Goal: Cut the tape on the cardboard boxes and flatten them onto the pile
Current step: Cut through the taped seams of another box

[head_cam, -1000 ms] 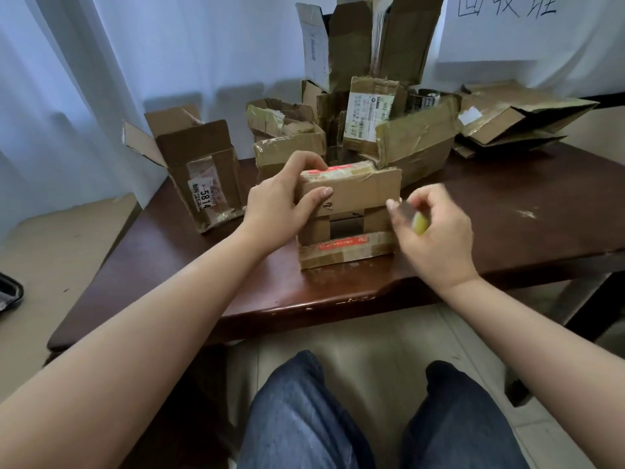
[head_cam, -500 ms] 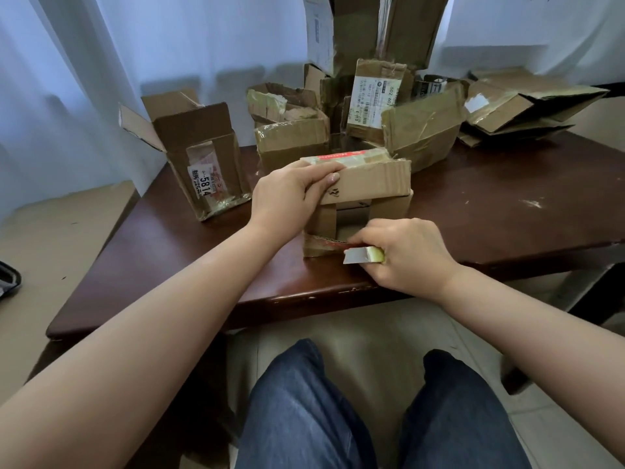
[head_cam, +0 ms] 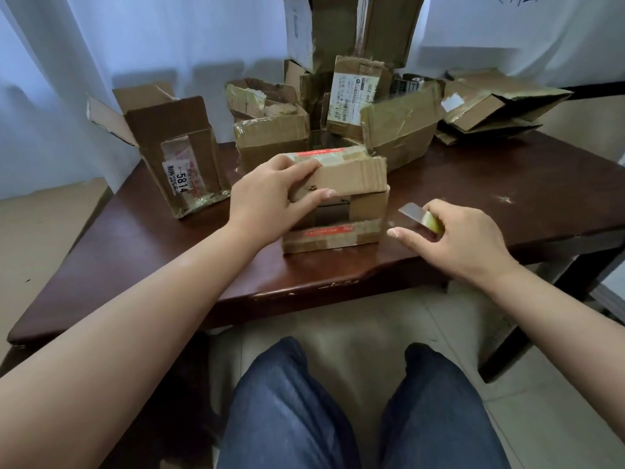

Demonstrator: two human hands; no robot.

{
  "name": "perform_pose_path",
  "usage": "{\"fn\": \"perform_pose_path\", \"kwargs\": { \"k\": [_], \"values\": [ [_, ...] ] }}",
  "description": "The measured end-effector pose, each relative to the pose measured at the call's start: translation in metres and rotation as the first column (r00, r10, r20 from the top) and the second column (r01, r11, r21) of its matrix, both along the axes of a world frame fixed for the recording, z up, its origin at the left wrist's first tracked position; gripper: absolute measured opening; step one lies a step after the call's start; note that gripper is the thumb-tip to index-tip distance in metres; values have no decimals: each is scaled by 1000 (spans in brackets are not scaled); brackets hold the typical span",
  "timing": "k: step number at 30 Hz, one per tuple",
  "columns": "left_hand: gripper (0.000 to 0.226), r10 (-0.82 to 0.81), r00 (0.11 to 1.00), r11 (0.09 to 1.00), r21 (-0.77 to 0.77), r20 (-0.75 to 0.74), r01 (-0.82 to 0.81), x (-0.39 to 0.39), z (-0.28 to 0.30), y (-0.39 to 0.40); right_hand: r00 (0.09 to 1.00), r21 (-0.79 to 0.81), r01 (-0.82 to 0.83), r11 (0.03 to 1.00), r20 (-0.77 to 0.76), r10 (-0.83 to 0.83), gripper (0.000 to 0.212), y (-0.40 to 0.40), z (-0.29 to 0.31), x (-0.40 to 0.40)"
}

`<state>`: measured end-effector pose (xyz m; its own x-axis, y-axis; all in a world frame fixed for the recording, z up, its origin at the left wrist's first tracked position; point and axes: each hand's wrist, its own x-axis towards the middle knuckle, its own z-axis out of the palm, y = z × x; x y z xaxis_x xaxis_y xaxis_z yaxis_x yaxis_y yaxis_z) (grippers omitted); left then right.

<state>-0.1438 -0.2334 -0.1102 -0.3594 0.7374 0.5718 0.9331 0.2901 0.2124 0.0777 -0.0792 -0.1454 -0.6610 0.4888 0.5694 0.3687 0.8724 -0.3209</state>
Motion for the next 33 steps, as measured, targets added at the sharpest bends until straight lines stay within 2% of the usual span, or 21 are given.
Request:
{"fn": "perform_pose_path", "kwargs": {
  "k": [2,4,6,8,20,24,28,30,33],
  "values": [
    [62,-4,1000,1000,6,-21,5,-2,-5,1,996,-78,-80,994,39,83,47,8,-5,4],
    [57,-58,995,998,12,76,57,-3,-10,4,988,-42,-135,990,67,138,31,14,-8,3],
    [53,-112,974,994,27,194,109,-1,-12,5,984,93,-122,988,144,108,32,20,-9,-1],
    [53,-136,962,991,39,238,131,1,-12,6,977,185,-98,978,207,58,37,23,-5,-7],
    [61,-163,949,987,43,269,157,-1,-8,4,969,306,-172,936,225,104,42,45,-12,-21],
    [63,-155,951,988,41,268,149,-1,-9,4,967,305,-165,938,239,92,43,48,-18,-14],
    [63,-134,952,991,19,277,134,0,-8,2,943,258,-65,964,332,-26,37,60,-20,6],
    [56,-130,949,990,-14,286,140,2,-6,2,955,200,-30,979,294,-31,37,60,-16,16],
    [51,-147,941,977,-103,306,186,0,6,0,979,157,-108,982,191,77,26,41,-13,17]
  ]
}}
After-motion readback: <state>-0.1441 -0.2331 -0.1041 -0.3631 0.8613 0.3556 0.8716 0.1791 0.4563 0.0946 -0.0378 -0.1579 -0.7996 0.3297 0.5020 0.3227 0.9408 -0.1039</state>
